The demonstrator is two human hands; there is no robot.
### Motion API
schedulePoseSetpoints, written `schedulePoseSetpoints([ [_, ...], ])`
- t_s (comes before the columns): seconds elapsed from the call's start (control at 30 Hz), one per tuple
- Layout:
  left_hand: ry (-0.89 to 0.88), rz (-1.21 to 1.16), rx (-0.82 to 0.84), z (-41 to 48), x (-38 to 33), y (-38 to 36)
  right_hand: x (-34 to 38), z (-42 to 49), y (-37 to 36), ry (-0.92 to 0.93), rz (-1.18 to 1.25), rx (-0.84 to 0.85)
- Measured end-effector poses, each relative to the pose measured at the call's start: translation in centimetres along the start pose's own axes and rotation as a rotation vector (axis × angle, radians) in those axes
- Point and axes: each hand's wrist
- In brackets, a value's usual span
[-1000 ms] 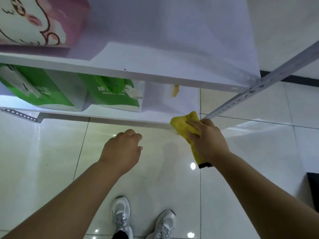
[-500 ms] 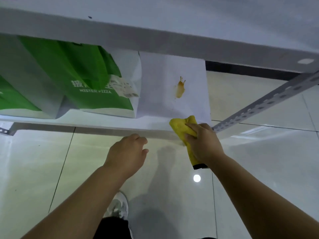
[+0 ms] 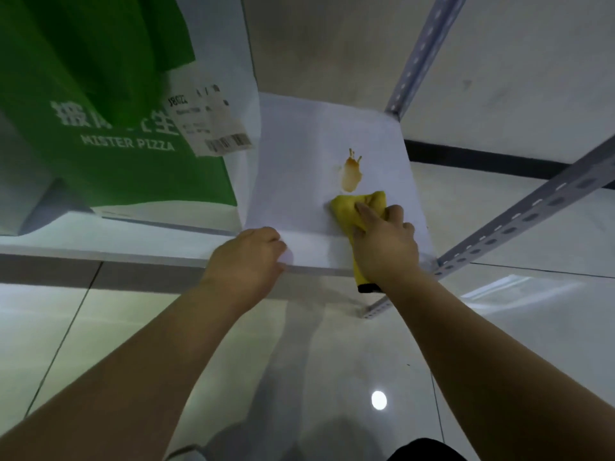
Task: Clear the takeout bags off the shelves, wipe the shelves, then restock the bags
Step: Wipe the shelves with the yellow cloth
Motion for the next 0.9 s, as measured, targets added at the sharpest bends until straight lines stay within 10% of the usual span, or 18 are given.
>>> schedulePoseSetpoints([
  [0.4,0.046,0.019,0.003,-0.1,0.0,-0.1,-0.8,-3.3,-1.1,0.397,-0.03,0.073],
  [0.9,-0.034,0.02,-0.299,1.0,0.8,-1.5,0.3,10.1,0.1,-0.248,0.11,-0.172],
])
Point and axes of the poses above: each hand's wrist, its own z-axis towards the middle knuckle, its own y-axis out of the back of the hand, x = y × z, and after that the axes turned 9 degrees about z, right-handed
